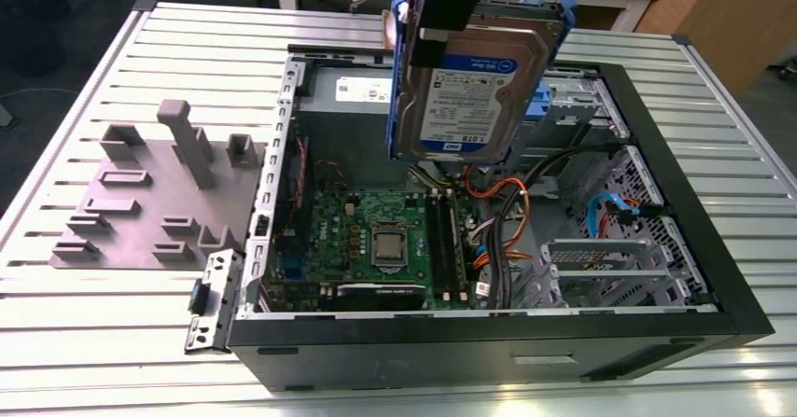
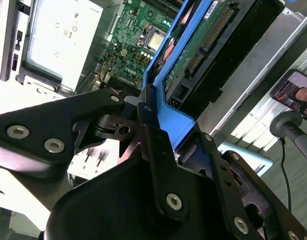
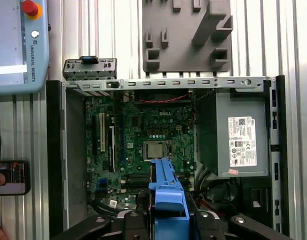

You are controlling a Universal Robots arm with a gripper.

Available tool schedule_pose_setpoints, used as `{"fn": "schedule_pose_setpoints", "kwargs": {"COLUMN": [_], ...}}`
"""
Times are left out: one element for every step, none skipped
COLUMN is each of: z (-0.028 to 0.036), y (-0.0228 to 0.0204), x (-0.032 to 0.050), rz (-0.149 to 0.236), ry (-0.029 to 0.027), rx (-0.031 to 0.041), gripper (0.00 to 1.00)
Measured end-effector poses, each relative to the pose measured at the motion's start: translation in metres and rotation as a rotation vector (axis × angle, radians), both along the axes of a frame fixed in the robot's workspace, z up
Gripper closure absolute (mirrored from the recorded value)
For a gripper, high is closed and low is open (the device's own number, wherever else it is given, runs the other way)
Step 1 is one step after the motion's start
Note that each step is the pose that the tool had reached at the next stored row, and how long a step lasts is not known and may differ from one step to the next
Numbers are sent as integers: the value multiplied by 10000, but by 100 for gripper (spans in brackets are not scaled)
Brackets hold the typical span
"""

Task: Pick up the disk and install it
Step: 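Insert the disk into the insertion slot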

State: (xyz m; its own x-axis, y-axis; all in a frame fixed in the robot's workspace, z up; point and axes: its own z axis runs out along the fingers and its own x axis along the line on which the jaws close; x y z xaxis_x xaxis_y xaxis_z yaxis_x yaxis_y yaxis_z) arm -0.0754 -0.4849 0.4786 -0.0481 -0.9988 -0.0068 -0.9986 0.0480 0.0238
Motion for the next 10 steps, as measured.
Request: {"fn": "schedule_pose_setpoints", "kwargs": {"z": [-1, 0, 0, 0, -1, -1, 0, 0, -1, 0], "y": [-6, -13, -17, -22, -27, -32, -37, -44, -51, -57], "x": [0, 0, 0, 0, 0, 0, 0, 0, 0, 0], "rz": [0, 0, 0, 0, 0, 0, 0, 1, 1, 0], "ry": [-1, 0, 0, 0, 0, -1, 0, 0, 0, 0], "rx": [1, 0, -1, -1, 0, 0, -1, -1, 0, -1], "gripper": [64, 64, 64, 64, 64, 64, 64, 64, 64, 64]}}
